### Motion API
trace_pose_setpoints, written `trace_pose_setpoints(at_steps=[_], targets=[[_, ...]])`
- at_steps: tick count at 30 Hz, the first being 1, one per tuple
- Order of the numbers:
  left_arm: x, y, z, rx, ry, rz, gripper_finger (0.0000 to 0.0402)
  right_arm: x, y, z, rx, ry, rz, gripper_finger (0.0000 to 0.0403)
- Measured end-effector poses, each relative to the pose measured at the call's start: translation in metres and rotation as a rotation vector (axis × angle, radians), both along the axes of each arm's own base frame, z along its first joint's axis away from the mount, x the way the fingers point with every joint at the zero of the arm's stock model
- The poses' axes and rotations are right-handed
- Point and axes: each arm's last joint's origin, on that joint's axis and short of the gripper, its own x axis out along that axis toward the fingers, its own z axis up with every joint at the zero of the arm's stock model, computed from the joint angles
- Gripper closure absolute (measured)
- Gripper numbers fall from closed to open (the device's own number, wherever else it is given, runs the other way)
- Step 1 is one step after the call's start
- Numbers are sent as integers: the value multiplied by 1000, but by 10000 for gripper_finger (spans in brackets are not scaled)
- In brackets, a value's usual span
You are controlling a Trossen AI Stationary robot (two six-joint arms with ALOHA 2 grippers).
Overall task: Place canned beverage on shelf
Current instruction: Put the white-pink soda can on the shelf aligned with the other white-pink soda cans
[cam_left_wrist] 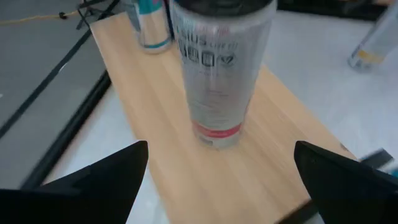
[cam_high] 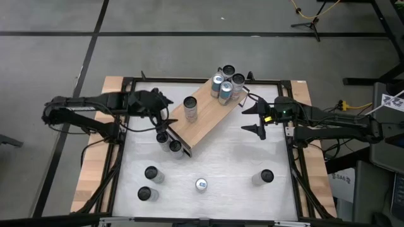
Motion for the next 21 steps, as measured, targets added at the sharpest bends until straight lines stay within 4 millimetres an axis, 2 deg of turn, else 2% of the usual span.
trace_pose_setpoints(at_steps=[6, 10, 16, 21], targets=[[9, 0, -39, -27, -151, 13, 5, 0, 0, 0, 0, 0, 0, 47], [13, 1, -54, -18, -193, 21, 5, 0, 0, 0, 0, 0, 0, 47], [18, 1, -55, -16, -247, 22, 5, 0, 0, 0, 0, 0, 0, 47], [30, 3, -58, -5, -285, 30, 5, 0, 0, 0, 0, -1, 0, 47]])
